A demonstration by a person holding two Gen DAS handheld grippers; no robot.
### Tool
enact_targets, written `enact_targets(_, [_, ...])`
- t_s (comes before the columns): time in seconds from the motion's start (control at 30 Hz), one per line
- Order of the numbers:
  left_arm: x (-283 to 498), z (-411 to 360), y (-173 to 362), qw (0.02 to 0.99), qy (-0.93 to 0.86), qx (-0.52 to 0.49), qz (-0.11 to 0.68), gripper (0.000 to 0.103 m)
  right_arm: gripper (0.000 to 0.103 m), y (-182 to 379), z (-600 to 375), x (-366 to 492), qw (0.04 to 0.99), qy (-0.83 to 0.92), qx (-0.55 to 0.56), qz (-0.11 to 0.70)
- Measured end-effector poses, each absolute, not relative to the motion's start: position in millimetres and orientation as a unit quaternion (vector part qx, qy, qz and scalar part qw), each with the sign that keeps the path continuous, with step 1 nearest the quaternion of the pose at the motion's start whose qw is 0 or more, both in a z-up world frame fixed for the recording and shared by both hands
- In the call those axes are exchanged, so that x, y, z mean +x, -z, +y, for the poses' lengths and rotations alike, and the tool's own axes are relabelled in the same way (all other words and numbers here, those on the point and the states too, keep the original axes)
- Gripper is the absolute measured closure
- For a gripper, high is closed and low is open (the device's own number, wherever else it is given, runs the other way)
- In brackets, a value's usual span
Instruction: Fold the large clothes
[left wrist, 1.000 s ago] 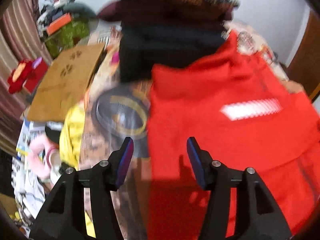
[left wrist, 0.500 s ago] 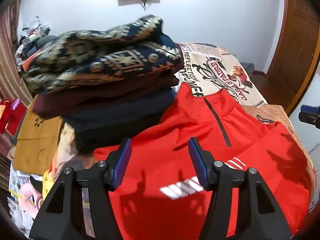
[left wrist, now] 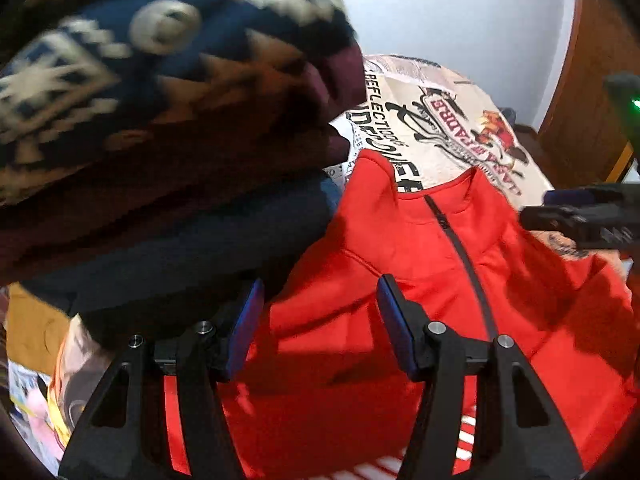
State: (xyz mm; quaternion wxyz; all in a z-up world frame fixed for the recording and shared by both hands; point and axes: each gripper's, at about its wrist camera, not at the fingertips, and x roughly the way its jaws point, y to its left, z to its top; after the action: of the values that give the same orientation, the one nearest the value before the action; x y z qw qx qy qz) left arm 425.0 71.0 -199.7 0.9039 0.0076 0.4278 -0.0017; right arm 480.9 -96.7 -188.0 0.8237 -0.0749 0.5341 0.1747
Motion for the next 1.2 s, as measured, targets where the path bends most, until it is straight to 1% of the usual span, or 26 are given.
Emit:
enact_targets(0.13, [442.1,69.8,215.7,0.899,0.015,-0.004,0.438,0.045,0.040,214.0,-86.4,499.1,0.815,-0.164,-0.110,0.545])
enact_targets(0.17, [445.0,71.4,218.1,0.898,0.014,-0.011,0.439,0.047,0.041,218.3,-87.0,501.2,0.817,-0.159,-0.110,0.544])
enact_targets(0.23, [448.4,76.2,221.1,0.900,0.014,-0.033,0.434,0.048,0.041,222.1,-92.5,504.1,0.822,-0.165,-0.087,0.537])
enact_targets(0.3, [447.2,76.9,220.9,0.903,0.014,-0.038,0.429,0.052,0.041,226.3,-97.2,507.7,0.825,-0.171,-0.058,0.535])
enact_targets(0.33, [446.1,77.4,221.3,0.903,0.016,-0.040,0.428,0.060,0.047,229.1,-100.4,506.0,0.824,-0.179,-0.042,0.536])
enact_targets(0.37, [445.5,77.6,221.9,0.902,0.022,-0.046,0.429,0.071,0.052,230.4,-99.3,505.8,0.824,-0.187,-0.036,0.534])
enact_targets(0.4, [444.5,78.6,222.7,0.899,0.028,-0.057,0.434,0.078,0.057,230.0,-98.1,503.7,0.826,-0.187,-0.039,0.530])
enact_targets(0.43, [443.5,79.1,224.0,0.895,0.035,-0.068,0.439,0.092,0.067,228.8,-96.0,500.3,0.828,-0.186,-0.043,0.527])
enact_targets(0.47, [443.6,79.1,226.4,0.890,0.041,-0.080,0.447,0.094,0.074,227.0,-93.3,497.0,0.828,-0.186,-0.046,0.527])
enact_targets(0.5, [442.6,78.3,227.7,0.889,0.035,-0.082,0.450,0.094,0.090,224.0,-91.3,494.1,0.828,-0.180,-0.050,0.529])
enact_targets(0.53, [440.5,76.6,227.4,0.889,0.033,-0.080,0.449,0.095,0.093,220.7,-90.9,491.9,0.826,-0.182,-0.045,0.532])
enact_targets(0.6, [434.6,74.2,222.8,0.891,0.030,-0.077,0.446,0.096,0.096,210.8,-93.6,487.1,0.827,-0.188,-0.034,0.528])
enact_targets(0.77, [415.0,68.4,195.2,0.899,0.051,-0.061,0.430,0.098,0.097,164.5,-109.4,461.5,0.842,-0.213,0.001,0.495])
enact_targets(0.97, [366.9,63.1,145.4,0.916,0.075,-0.039,0.393,0.098,0.097,109.6,-122.0,400.0,0.866,-0.240,-0.020,0.438])
enact_targets(1.07, [336.9,63.9,131.9,0.918,0.086,-0.038,0.386,0.098,0.097,95.4,-132.7,366.4,0.870,-0.255,-0.025,0.420])
enact_targets(1.2, [294.4,66.9,128.3,0.914,0.096,-0.035,0.392,0.098,0.097,92.6,-143.5,320.7,0.868,-0.276,-0.021,0.412])
